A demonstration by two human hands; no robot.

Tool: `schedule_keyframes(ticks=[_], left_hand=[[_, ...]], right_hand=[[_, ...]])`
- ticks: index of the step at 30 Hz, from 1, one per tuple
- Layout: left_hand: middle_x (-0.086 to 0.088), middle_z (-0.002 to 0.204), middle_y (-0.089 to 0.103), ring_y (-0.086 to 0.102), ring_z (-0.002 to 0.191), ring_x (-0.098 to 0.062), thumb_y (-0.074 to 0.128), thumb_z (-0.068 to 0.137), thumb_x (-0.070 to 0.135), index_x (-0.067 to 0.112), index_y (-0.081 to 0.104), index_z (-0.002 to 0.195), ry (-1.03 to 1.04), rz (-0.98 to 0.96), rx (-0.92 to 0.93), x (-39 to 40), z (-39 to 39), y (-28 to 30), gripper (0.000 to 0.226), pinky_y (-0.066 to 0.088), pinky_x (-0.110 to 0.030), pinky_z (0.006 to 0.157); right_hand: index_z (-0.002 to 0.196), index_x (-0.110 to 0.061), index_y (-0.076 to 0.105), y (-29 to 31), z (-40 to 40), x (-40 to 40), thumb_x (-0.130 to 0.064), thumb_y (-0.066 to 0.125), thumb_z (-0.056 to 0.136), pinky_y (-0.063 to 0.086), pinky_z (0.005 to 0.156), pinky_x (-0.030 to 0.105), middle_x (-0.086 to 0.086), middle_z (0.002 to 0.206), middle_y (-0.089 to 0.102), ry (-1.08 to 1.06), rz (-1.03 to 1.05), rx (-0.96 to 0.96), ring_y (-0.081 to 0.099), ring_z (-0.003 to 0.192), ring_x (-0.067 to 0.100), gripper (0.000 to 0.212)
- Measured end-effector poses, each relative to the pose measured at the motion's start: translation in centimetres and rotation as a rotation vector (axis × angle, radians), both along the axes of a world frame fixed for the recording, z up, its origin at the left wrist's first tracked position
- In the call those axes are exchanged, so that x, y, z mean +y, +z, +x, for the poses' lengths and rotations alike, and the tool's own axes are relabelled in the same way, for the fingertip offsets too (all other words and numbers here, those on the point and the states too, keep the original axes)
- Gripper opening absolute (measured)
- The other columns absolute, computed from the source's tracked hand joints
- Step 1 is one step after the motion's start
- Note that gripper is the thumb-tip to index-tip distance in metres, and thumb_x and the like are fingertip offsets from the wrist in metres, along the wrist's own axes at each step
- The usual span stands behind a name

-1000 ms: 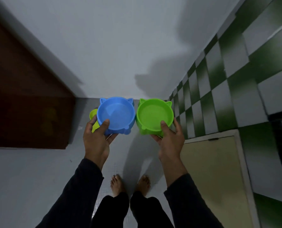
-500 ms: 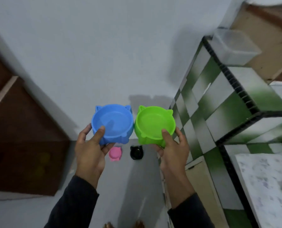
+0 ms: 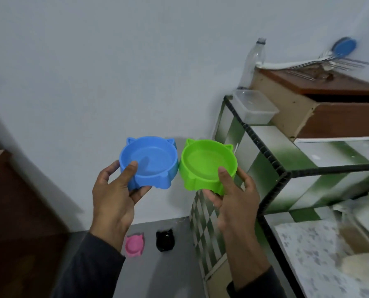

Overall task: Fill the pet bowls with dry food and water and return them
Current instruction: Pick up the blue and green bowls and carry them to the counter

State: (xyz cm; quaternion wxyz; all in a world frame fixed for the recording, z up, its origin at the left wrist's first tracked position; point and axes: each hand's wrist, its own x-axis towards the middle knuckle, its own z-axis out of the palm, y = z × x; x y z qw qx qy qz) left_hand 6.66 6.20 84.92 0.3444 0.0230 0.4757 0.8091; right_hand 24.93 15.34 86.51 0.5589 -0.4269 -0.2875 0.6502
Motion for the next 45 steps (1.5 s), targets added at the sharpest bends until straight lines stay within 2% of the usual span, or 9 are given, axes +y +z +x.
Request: schedule_keyframes(ticks=[6,12,17,23,28,34,39,42,45], left_hand=[[-0.008,0.114,0.072,0.078,0.092,-0.023,0.077,0.089,0.013,0.015,0.059,0.132,-0.076,0.019,0.03,-0.2,0.8,2.2,0.046,0.065,-0.042,0.069],[-0.006,0.116,0.071,0.076,0.099,-0.027,0.077,0.09,0.014,0.018,0.061,0.129,-0.227,0.021,0.035,-0.8,1.6,3.1,0.042,0.065,-0.044,0.072],[-0.007,0.121,0.066,0.073,0.104,-0.03,0.077,0.09,0.013,0.018,0.061,0.129,-0.375,0.012,0.042,-1.9,3.0,3.4,0.043,0.065,-0.045,0.07],[-0.008,0.122,0.064,0.069,0.109,-0.031,0.075,0.09,0.014,0.016,0.061,0.129,-0.556,0.001,0.067,-4.2,6.4,3.1,0.041,0.065,-0.048,0.072],[-0.006,0.13,0.059,0.066,0.113,-0.031,0.075,0.091,0.014,0.019,0.062,0.123,-0.721,-0.012,0.065,-6.3,11.4,2.7,0.035,0.065,-0.042,0.064],[-0.009,0.134,0.064,0.068,0.116,-0.032,0.077,0.089,0.015,0.015,0.058,0.134,-0.909,0.001,0.059,-9.1,18.7,1.9,0.049,0.064,-0.044,0.067],[-0.01,0.13,0.066,0.069,0.111,-0.031,0.077,0.089,0.012,0.019,0.059,0.122,-1.034,0.007,0.058,-13.3,25.9,1.6,0.038,0.062,-0.037,0.058],[-0.01,0.131,0.066,0.069,0.114,-0.033,0.078,0.088,0.013,0.025,0.062,0.114,-1.103,0.003,0.064,-16.2,30.0,1.1,0.032,0.063,-0.04,0.063],[-0.005,0.131,0.067,0.069,0.113,-0.029,0.078,0.088,0.014,0.026,0.062,0.121,-1.166,0.007,0.052,-19.7,34.1,0.7,0.039,0.063,-0.043,0.069]], right_hand=[[0.124,-0.019,0.062,2.0,1.6,-1.7,-0.014,0.08,0.084,0.063,0.065,0.045,0.006,0.111,0.066,-0.081,0.033,-0.006,0.07,0.099,0.031,0.043],[0.125,-0.021,0.061,3.3,3.3,-5.3,-0.015,0.078,0.085,0.063,0.064,0.043,-0.007,0.101,0.061,-0.21,0.05,-0.033,0.069,0.091,0.023,0.044],[0.121,-0.023,0.062,3.3,5.1,-9.5,-0.014,0.08,0.084,0.062,0.062,0.04,0.005,0.106,0.067,-0.353,0.018,-0.015,0.075,0.087,0.028,0.042],[0.125,-0.023,0.062,2.6,8.5,-15.4,-0.015,0.081,0.083,0.063,0.066,0.045,0.011,0.108,0.068,-0.552,0.007,-0.017,0.075,0.086,0.027,0.046],[0.125,-0.023,0.061,2.3,12.9,-20.9,-0.016,0.081,0.083,0.062,0.064,0.042,0.011,0.108,0.067,-0.725,-0.003,-0.039,0.073,0.089,0.027,0.047],[0.125,-0.02,0.061,2.3,18.7,-27.7,-0.014,0.08,0.084,0.062,0.062,0.043,0.011,0.105,0.066,-0.927,-0.017,-0.023,0.071,0.091,0.03,0.046],[0.126,-0.018,0.06,2.1,24.3,-34.3,-0.011,0.08,0.084,0.061,0.06,0.04,0.011,0.101,0.066,-1.059,-0.018,-0.036,0.07,0.089,0.029,0.047],[0.126,-0.019,0.06,1.9,27.8,-38.4,-0.011,0.08,0.084,0.061,0.06,0.04,0.014,0.104,0.067,-1.123,-0.023,-0.023,0.07,0.089,0.029,0.048],[0.128,-0.02,0.059,1.4,31.2,-42.7,-0.011,0.08,0.084,0.061,0.061,0.041,0.014,0.106,0.067,-1.182,-0.024,-0.018,0.071,0.091,0.029,0.05]])
